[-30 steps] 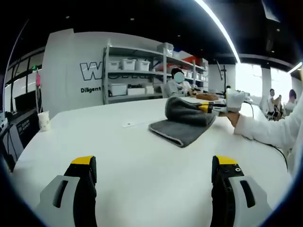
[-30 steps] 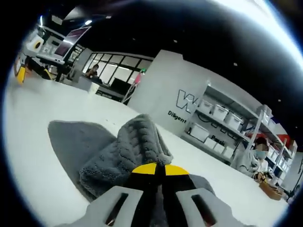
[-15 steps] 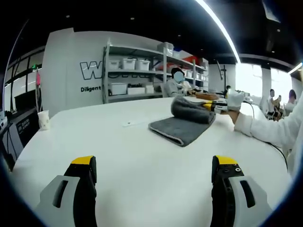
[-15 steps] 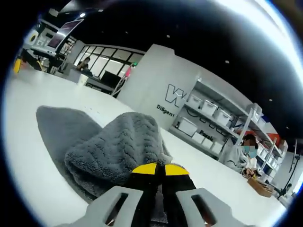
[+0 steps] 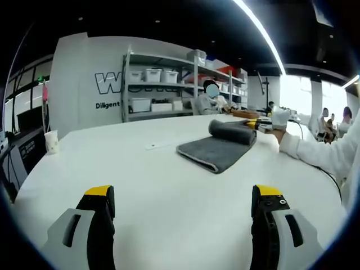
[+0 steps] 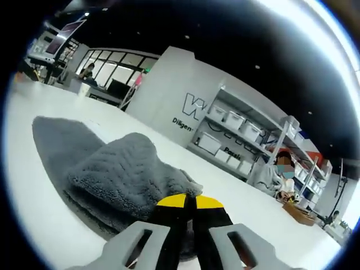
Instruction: Open the folded towel by lifting each exposed corner and separating the folded layers until the towel lies flat within the target outline without major curled edges
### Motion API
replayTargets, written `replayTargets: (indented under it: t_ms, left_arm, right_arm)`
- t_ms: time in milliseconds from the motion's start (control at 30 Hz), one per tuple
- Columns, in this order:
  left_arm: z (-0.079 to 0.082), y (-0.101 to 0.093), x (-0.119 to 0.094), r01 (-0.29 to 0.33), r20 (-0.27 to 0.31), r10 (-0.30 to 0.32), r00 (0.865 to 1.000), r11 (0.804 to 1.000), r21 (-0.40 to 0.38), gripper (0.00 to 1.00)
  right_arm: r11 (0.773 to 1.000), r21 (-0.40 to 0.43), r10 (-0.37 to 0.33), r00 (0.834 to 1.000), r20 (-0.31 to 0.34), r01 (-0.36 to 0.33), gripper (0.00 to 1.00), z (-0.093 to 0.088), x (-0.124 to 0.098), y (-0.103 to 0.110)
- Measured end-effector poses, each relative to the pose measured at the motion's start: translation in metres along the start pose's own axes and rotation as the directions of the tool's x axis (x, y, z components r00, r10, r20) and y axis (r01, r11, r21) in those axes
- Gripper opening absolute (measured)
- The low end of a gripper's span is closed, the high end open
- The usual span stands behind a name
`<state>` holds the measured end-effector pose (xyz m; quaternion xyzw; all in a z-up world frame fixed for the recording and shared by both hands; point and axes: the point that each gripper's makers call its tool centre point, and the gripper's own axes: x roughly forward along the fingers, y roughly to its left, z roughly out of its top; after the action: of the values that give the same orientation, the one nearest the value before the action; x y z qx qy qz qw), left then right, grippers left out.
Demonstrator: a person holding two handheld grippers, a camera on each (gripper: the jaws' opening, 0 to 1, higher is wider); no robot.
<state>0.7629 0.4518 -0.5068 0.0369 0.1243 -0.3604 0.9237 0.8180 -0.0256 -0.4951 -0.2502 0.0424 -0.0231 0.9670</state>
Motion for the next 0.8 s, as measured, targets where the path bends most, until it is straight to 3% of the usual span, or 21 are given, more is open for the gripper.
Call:
replayTargets:
  t_ms: [800]
  left_arm:
    - [-0.003,0.001,0.001,-0.002,-0.009,0.002,1.0,1.0,-0.004,1.0]
  right_arm:
    - [0.995,0.037,-0.091,0.995,-0.049,0.093,0.0,-0.031,-0.015,-0.05]
